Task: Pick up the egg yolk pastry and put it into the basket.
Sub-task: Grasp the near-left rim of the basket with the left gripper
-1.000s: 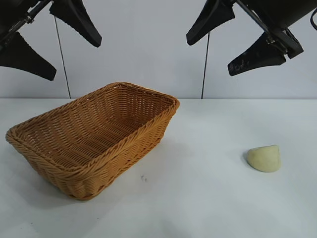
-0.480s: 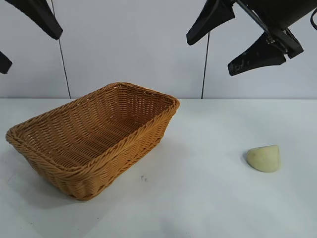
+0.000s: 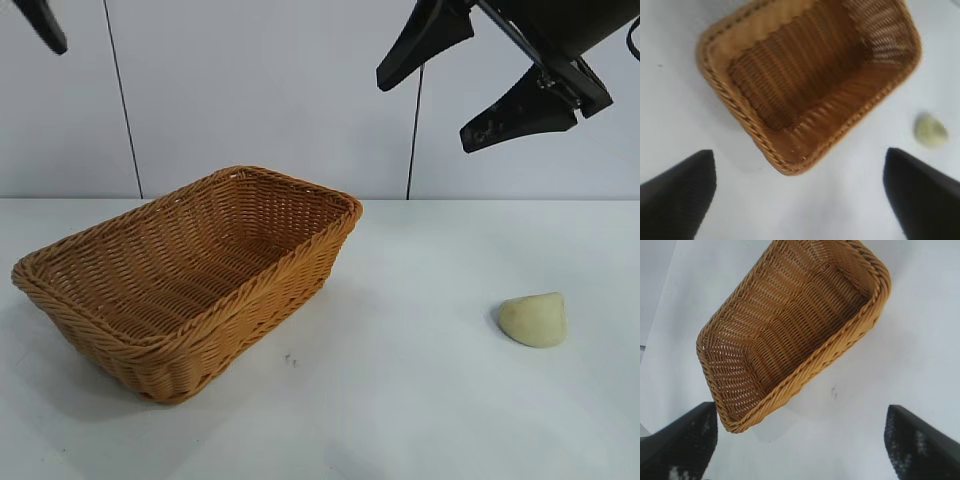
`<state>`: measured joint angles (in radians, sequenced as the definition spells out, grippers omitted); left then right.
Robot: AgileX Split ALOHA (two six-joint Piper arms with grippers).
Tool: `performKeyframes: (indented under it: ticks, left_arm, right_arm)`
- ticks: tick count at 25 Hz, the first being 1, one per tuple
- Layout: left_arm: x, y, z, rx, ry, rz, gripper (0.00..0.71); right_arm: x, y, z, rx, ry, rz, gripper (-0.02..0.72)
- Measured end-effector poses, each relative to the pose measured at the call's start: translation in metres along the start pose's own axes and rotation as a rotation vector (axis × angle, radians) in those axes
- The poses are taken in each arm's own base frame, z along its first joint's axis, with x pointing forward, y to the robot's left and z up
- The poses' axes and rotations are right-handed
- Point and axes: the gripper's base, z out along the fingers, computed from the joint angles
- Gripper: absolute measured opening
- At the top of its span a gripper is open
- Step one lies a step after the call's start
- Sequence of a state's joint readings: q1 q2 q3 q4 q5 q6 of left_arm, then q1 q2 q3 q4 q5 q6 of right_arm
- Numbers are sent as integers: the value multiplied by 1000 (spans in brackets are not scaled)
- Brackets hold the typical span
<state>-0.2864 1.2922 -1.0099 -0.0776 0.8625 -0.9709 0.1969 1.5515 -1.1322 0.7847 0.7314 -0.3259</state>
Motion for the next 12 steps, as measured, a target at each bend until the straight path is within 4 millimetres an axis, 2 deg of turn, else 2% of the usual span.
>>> performKeyframes:
  ticks: [4, 12]
  left_arm:
    - [2, 5, 11, 4, -5, -17, 696]
    - [-2, -2, 35, 20, 6, -49, 696]
  right_arm:
    - [0, 0, 0, -1, 3, 0, 624]
    - [2, 0, 0, -5, 17, -1, 624]
